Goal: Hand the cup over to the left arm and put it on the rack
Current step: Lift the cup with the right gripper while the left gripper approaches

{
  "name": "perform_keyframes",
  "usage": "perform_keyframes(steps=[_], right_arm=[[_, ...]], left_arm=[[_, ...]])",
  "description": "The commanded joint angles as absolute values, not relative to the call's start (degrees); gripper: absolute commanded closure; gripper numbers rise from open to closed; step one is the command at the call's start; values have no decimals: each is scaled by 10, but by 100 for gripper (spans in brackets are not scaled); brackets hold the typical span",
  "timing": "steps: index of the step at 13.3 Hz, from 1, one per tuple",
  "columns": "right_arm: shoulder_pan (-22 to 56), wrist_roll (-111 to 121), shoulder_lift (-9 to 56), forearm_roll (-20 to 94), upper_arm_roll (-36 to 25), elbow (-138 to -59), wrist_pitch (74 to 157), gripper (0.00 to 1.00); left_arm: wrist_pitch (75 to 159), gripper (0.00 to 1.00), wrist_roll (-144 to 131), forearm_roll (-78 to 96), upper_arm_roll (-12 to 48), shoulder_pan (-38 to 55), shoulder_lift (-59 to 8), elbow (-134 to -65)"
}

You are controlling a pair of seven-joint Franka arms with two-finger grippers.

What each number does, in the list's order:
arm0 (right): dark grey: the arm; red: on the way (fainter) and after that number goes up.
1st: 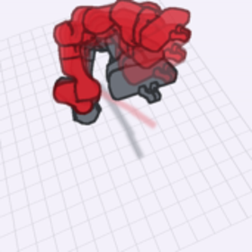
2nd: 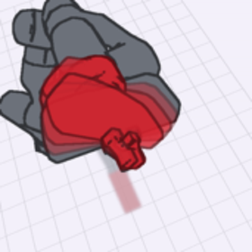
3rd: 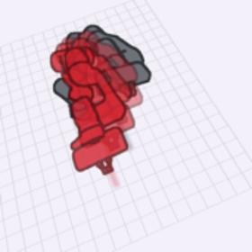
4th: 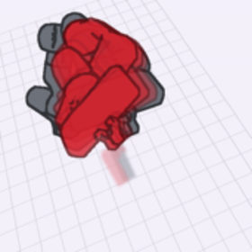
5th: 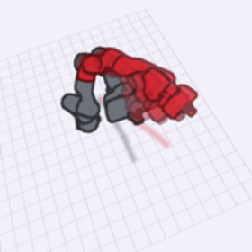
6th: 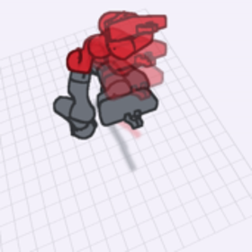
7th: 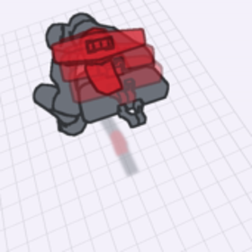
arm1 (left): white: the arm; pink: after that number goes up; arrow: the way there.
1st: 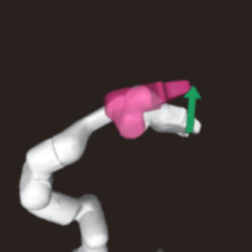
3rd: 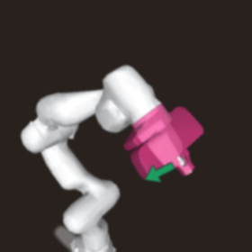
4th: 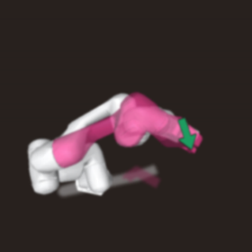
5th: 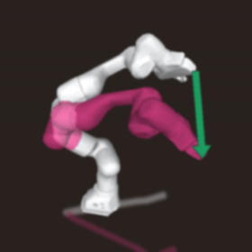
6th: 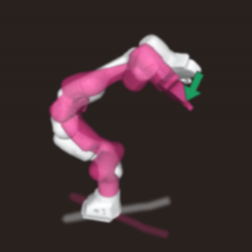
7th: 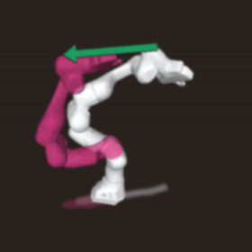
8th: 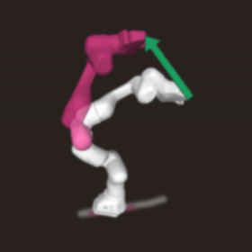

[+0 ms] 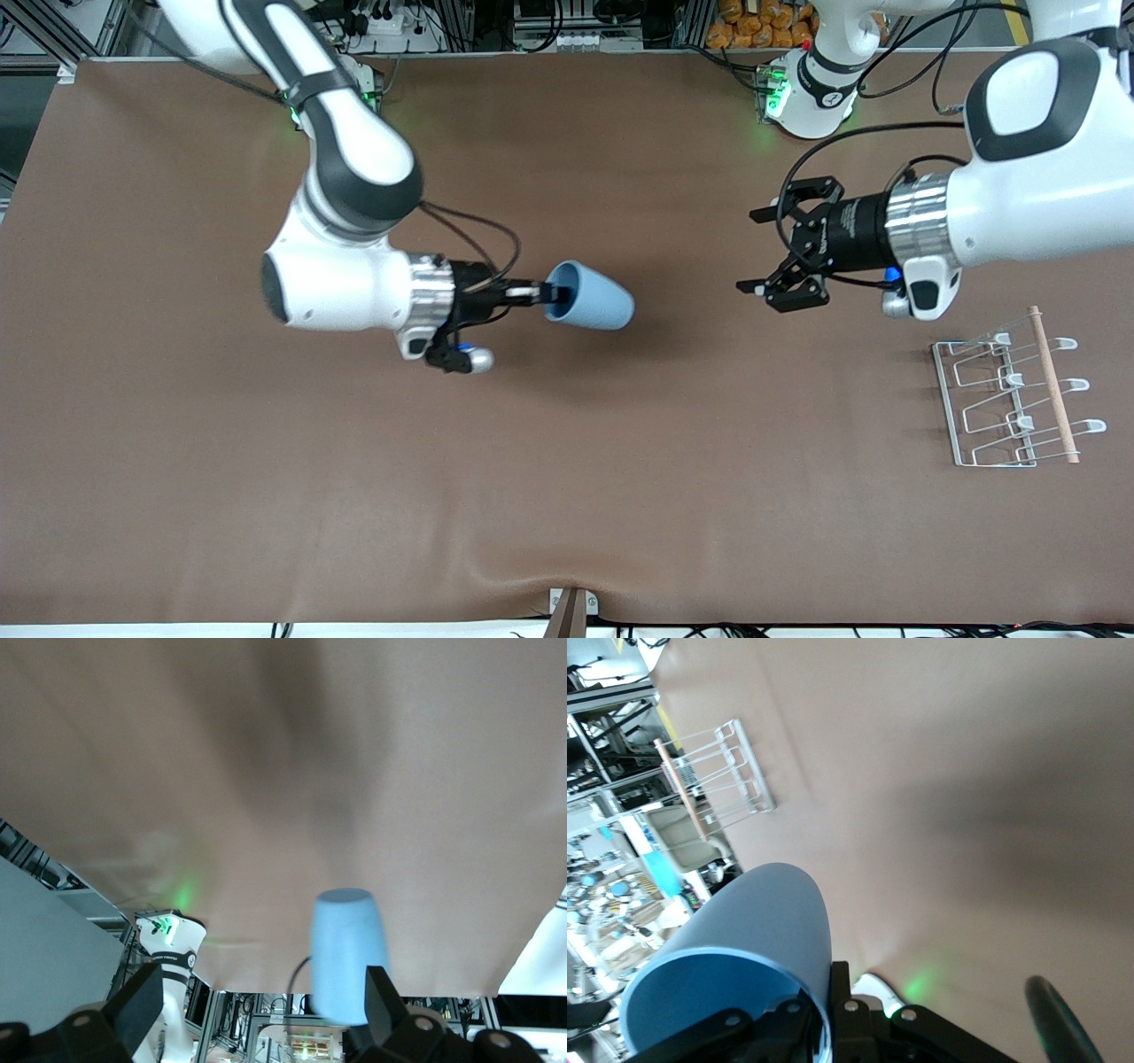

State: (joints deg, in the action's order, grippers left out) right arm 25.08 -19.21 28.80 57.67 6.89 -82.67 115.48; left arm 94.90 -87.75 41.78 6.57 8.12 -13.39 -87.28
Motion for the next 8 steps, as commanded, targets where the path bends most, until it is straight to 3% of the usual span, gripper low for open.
perform_keyframes(steps=[1,8], right_arm=[[276,-218,282,645,62,-820,1156,100],[330,-273,296,650,62,-785,1251,100]], left_arm=[[962,0,-929,425,65,91,-173,-831],[974,0,-951,427,68,102,-186,-820]])
